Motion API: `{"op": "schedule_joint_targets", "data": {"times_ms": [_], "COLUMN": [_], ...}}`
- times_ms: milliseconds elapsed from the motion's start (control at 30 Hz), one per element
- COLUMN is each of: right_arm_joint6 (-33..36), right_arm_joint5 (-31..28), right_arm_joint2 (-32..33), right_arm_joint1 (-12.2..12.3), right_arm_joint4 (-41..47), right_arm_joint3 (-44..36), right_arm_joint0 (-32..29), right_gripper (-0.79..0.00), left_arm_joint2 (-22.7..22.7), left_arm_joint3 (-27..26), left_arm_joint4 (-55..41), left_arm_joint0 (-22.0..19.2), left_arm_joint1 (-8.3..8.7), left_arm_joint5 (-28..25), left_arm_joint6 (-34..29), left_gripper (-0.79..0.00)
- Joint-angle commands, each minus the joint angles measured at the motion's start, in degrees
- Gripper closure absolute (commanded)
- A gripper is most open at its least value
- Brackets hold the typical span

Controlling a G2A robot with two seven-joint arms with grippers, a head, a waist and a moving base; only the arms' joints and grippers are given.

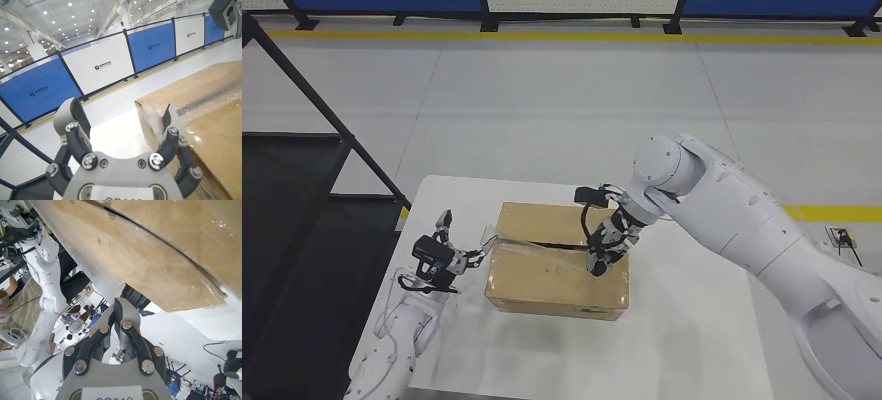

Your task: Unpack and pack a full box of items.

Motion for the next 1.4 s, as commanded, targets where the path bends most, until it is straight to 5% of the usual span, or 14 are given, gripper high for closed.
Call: {"op": "schedule_joint_targets", "data": {"times_ms": [0, 1133, 1167, 1200, 1233, 1367], "right_arm_joint6": [0.0, 0.0, 0.0, 0.0, 0.0, 0.0], "right_arm_joint5": [0.0, 0.01, 0.01, 0.01, 0.01, 0.01], "right_arm_joint2": [0.0, 0.0, 0.0, 0.0, 0.0, 0.0], "right_arm_joint1": [-0.31, -1.64, -1.64, -1.64, -1.64, -1.64], "right_arm_joint4": [0.45, 0.84, 0.84, 0.84, 0.84, 0.84], "right_arm_joint3": [1.37, 5.31, 5.31, 5.31, 5.31, 5.31], "right_arm_joint0": [0.26, 0.33, 0.33, 0.33, 0.33, 0.33], "right_gripper": [0.0, 0.0, -0.074, -0.311, -0.785, -0.785], "left_arm_joint2": [0.1, -1.91, -2.05, -2.17, -2.25, -2.47], "left_arm_joint3": [-0.25, -3.69, -4.03, -4.3, -4.57, -5.32], "left_arm_joint4": [0.18, -0.85, -1.0, -1.23, -1.33, -1.66], "left_arm_joint0": [0.2, 0.95, 1.17, 1.39, 1.55, 2.06], "left_arm_joint1": [0.0, 0.38, 0.41, 0.42, 0.43, 0.45], "left_arm_joint5": [-0.03, -0.78, -0.95, -0.99, -1.02, -0.9], "left_arm_joint6": [-0.06, -1.65, -1.92, -2.14, -2.34, -2.59], "left_gripper": [-0.785, -0.785, -0.785, -0.785, -0.785, -0.785]}}
